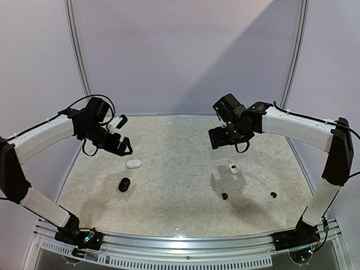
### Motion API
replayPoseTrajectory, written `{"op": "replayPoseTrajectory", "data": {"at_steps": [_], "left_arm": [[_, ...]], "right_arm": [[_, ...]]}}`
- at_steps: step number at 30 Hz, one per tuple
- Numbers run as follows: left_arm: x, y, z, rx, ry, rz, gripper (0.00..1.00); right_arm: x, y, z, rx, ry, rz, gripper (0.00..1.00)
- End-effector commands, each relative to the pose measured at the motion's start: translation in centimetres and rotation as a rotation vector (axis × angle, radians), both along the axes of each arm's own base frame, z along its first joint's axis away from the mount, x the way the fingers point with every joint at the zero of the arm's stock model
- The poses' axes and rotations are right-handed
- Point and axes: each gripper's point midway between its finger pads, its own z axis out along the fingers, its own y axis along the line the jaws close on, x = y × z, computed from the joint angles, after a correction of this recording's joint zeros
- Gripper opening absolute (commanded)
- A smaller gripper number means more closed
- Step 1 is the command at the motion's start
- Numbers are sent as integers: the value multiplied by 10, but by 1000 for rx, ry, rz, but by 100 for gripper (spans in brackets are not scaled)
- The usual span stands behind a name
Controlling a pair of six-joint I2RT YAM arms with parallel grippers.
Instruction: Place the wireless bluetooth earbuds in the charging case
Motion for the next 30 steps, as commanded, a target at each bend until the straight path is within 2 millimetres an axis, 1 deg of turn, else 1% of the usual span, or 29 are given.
{"op": "replayPoseTrajectory", "data": {"at_steps": [1,2,3,4,5,6,8,12,13,17,18,20,22,25,27,30], "left_arm": [[-57,18,-53,303,111,-264,96],[-56,19,-55,318,109,-279,92],[-55,19,-58,324,112,-285,88],[-53,23,-62,354,121,-282,85],[-53,24,-69,370,154,-283,84],[-56,24,-77,380,200,-276,83],[-65,19,-92,407,287,-308,83],[-75,-4,-102,357,340,-373,85],[-76,-5,-105,360,353,-376,85],[-71,5,-126,416,374,-346,84],[-70,5,-131,420,380,-352,81],[-71,0,-137,400,405,-348,71],[-75,-7,-141,375,434,-357,67],[-74,-6,-144,375,436,-349,56],[-72,-6,-145,381,423,-348,45],[-71,-5,-145,387,409,-351,25]], "right_arm": [[9,12,-5,-17,-1,58,94],[9,12,-5,-21,0,62,99],[8,11,-6,-26,4,65,99],[8,10,-6,-30,4,66,99],[6,9,-6,-33,6,63,99],[5,7,-7,-36,9,60,99],[1,2,-8,-35,10,47,99],[-7,-8,-11,-28,19,17,99],[-9,-10,-11,-29,22,12,99],[-13,-14,-10,-16,26,-11,99],[-13,-14,-9,-12,23,-12,99],[-12,-13,-6,-8,17,-9,99],[-10,-12,-3,-10,12,-6,99],[-9,-11,0,-15,7,-4,99],[-8,-12,0,-19,4,-3,99],[-7,-11,2,-18,1,1,99]]}}
